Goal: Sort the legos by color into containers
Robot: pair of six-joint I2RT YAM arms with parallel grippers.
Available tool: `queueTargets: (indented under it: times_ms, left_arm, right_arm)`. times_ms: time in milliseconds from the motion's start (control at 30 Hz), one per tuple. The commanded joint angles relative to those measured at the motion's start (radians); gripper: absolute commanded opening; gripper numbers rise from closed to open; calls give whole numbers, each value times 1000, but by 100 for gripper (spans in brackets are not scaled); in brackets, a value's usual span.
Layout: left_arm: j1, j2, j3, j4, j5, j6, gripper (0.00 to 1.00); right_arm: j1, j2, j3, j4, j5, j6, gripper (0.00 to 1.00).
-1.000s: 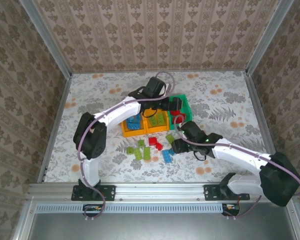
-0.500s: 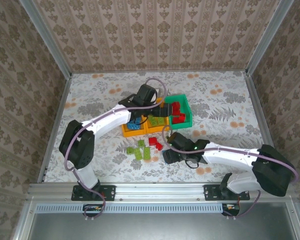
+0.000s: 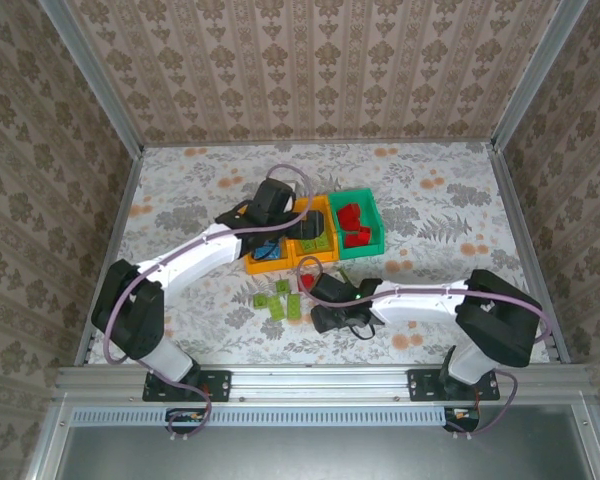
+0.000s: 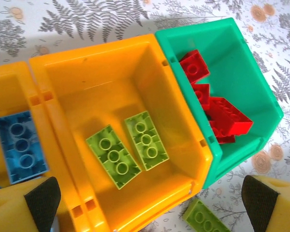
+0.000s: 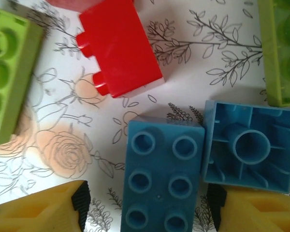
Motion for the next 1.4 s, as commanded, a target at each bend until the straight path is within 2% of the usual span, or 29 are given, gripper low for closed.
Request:
queueTargets:
  times_ms: [0, 67, 200, 333, 500, 700, 900, 1000, 1367]
  left_arm:
    - [13, -50, -30, -7, -35, 19, 100]
    - [19, -65, -42, -8, -38, 20, 100]
    - [35, -95, -68, -27, -59, 21, 100]
    - [57, -134, -107, -51, -86, 25, 100]
    - [90, -211, -176, -80, -138, 20, 100]
    - [135, -319, -278, -111, -174, -15, 100]
    - [161, -372, -358, -173, -191, -86, 100]
    - [178, -394, -401, -185, -140, -102, 100]
    - [148, -465, -516, -222, -61, -173, 100]
  right_arm:
    - [6, 46, 54, -80, 54, 11, 65]
    - [10, 62, 69, -91, 60, 3, 59]
    - [30, 58, 93, -105, 73, -10, 36]
    - [41, 4, 96, -118, 69, -18, 25]
    - [15, -108, 115, -100, 44, -63, 25]
    - [-114, -128, 202, 5, -99, -131, 26]
    - [-220, 53, 430, 73, -269, -147, 25]
    - [-254, 165, 551, 83, -325, -125, 25]
    - [-303, 501, 926, -20, -312, -117, 31]
